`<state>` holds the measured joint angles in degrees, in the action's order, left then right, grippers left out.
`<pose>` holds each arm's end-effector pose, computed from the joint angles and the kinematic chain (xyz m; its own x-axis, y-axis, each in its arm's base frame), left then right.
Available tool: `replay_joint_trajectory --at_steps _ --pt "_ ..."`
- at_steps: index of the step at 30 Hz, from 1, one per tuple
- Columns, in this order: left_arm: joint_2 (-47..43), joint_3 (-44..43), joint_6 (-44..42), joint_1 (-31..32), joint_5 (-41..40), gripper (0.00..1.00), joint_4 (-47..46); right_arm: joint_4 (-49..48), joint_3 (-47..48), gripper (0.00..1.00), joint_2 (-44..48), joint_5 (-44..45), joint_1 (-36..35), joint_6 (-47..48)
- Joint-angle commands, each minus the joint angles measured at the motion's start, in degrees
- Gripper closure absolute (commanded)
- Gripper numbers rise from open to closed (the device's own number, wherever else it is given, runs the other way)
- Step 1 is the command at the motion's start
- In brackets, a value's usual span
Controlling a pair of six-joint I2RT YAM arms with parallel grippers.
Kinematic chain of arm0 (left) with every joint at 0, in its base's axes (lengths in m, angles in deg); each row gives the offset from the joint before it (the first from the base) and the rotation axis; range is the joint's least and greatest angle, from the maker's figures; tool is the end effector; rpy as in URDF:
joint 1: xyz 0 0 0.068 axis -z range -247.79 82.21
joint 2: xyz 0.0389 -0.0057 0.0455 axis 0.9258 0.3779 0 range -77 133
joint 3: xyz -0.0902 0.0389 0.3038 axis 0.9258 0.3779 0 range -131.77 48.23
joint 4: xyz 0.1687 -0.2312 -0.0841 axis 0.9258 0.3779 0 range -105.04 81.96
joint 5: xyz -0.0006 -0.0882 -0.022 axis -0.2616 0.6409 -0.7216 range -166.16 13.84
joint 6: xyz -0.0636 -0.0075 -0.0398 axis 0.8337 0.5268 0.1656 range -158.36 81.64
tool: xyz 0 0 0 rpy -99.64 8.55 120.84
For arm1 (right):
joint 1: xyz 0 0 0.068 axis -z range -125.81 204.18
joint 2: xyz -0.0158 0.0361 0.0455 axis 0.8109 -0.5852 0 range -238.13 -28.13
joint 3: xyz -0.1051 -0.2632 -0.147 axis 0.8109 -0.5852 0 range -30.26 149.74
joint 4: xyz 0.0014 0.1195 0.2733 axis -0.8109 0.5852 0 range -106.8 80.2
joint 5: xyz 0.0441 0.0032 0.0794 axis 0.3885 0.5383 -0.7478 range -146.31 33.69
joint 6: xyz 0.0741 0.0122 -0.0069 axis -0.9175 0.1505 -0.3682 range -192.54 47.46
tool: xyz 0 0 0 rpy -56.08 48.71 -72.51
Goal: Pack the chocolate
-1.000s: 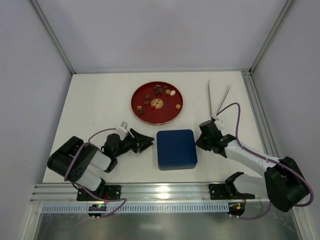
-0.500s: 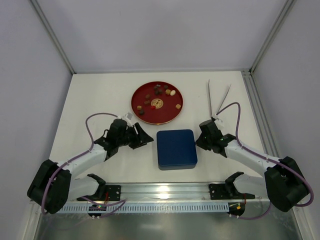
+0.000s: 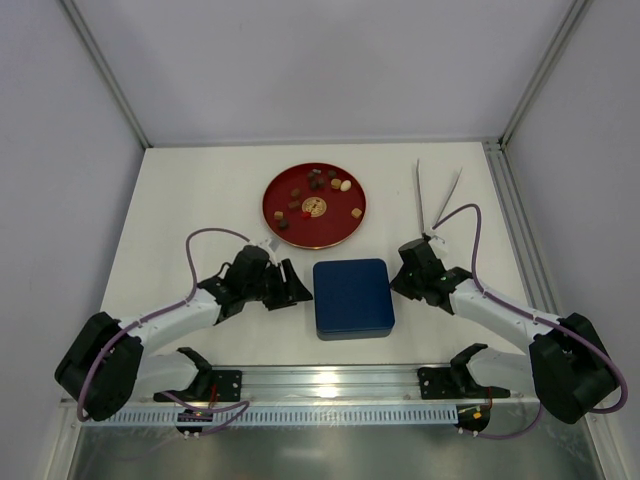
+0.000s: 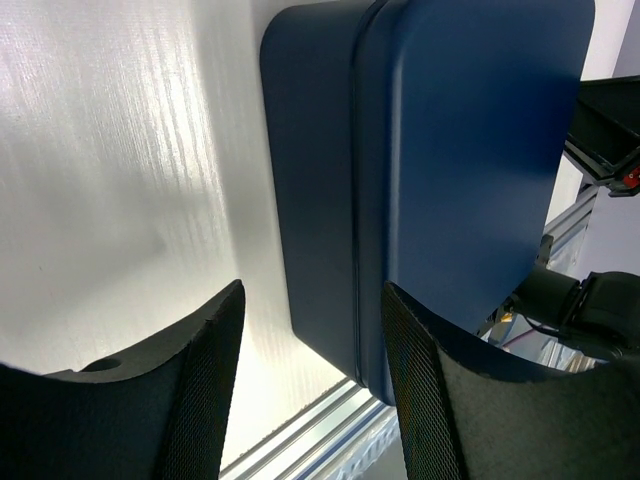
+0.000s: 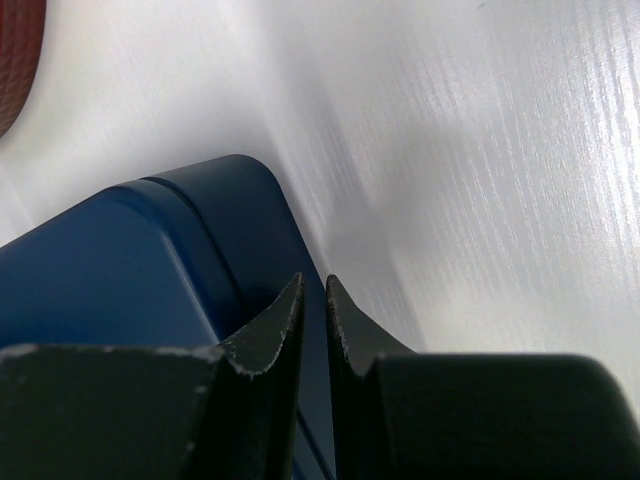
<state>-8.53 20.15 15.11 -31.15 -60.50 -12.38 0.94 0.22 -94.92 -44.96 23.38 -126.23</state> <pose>0.1980 -0.1687 0.1729 -0.9150 -0.2837 -0.2869 -0.0038 0.7172 -0.6969 0.2139 0.1130 0.1699 -0.7363 0.4809 -0.4760 0.3219 0.8677 0.3788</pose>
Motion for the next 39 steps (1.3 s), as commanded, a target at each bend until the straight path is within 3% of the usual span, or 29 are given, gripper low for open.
replay_joint_trajectory --at_steps 1,29,39 --pt "-0.5 -1.8 -0.8 0.2 -1.2 0.44 -0.2 -1.7 1.6 0.84 -0.1 0.3 -0.5 0.3" --pt "5.0 -3.7 -1.1 5.1 -3.0 0.46 -2.3 -2.0 1.2 0.84 0.0 0.2 -0.5 0.3" --pt "5.5 -3.3 -0.8 5.5 -6.3 0.51 1.9 -1.9 1.4 0.84 0.0 0.2 -0.5 0.6"
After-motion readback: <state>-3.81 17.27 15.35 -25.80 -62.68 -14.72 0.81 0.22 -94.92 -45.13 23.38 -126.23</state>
